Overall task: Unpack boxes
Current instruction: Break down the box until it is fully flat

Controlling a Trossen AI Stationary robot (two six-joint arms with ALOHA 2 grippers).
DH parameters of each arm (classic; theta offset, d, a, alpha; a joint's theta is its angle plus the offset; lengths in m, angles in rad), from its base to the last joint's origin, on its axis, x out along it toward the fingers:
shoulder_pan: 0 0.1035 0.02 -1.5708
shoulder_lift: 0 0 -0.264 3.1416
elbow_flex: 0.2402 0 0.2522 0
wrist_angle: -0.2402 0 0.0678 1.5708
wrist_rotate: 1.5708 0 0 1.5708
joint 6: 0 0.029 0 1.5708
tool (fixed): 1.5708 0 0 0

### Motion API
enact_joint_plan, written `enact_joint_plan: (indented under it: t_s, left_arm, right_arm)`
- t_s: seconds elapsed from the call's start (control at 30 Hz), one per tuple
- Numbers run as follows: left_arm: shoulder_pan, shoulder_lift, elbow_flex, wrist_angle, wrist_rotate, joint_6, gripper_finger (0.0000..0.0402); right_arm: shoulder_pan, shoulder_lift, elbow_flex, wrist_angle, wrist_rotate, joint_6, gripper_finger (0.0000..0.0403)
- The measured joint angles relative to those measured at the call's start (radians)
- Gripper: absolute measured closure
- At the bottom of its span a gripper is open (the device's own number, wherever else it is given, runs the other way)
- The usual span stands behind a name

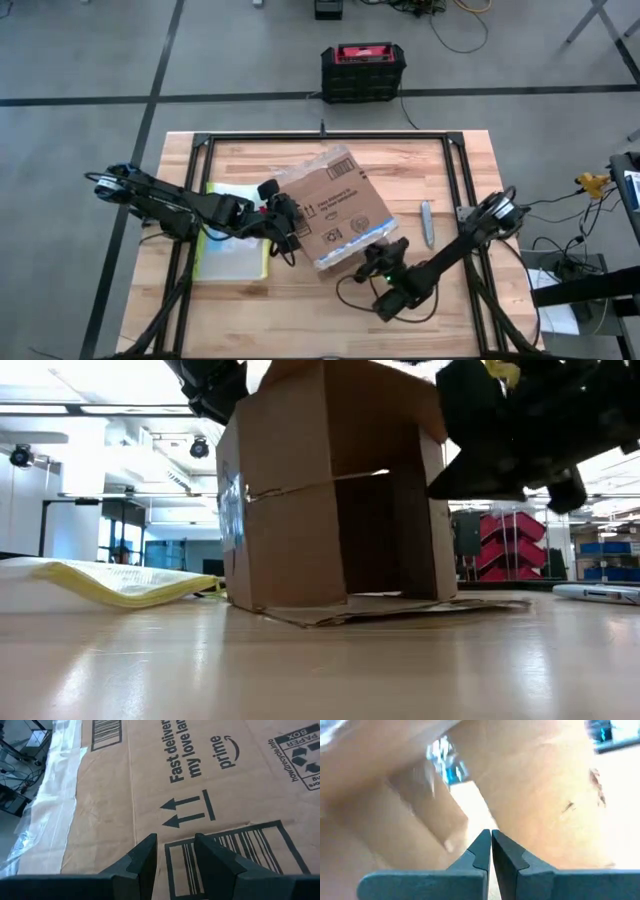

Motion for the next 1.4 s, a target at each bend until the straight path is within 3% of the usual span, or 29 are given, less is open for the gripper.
enact_joint_plan:
  t_s: [0.2,0.37,0.6,0.73,0.87,1.13,1.27,1.4]
  left_arm:
    - [0.0,0.0,0.0,0.004,0.0,-0.021,0.0283]
    - [0.002,0.0,0.006,0.07,0.004,-0.003,0.0283]
    - [0.02,0.0,0.007,0.141,0.011,0.04,0.0283]
    - [0.021,0.0,0.007,0.138,0.018,0.042,0.0283]
    - [0.021,0.012,0.007,0.125,0.046,0.034,0.0283]
    - [0.02,0.062,0.008,0.069,0.063,-0.009,0.0283]
    - [0.019,0.053,0.008,0.059,0.081,-0.015,0.0283]
    - [0.019,0.03,0.008,0.053,0.087,-0.015,0.0283]
  right_arm:
    - [-0.006,-0.022,0.029,0.026,-0.01,-0.052,0.0403]
    - [-0.021,0.074,0.106,0.164,0.056,-0.228,0.0403]
    - [-0.075,0.203,0.225,0.138,0.067,-0.428,0.0403]
    - [-0.093,0.199,0.227,-0.037,0.051,-0.309,0.0403]
    - [-0.086,0.179,0.227,-0.38,0.008,-0.059,0.0403]
    - [-0.051,0.156,0.221,-1.012,-0.175,0.403,0.0403]
    - [-0.018,0.153,0.216,-0.963,-0.176,0.428,0.0403]
    - [0.045,0.154,0.193,-0.63,-0.035,0.268,0.0403]
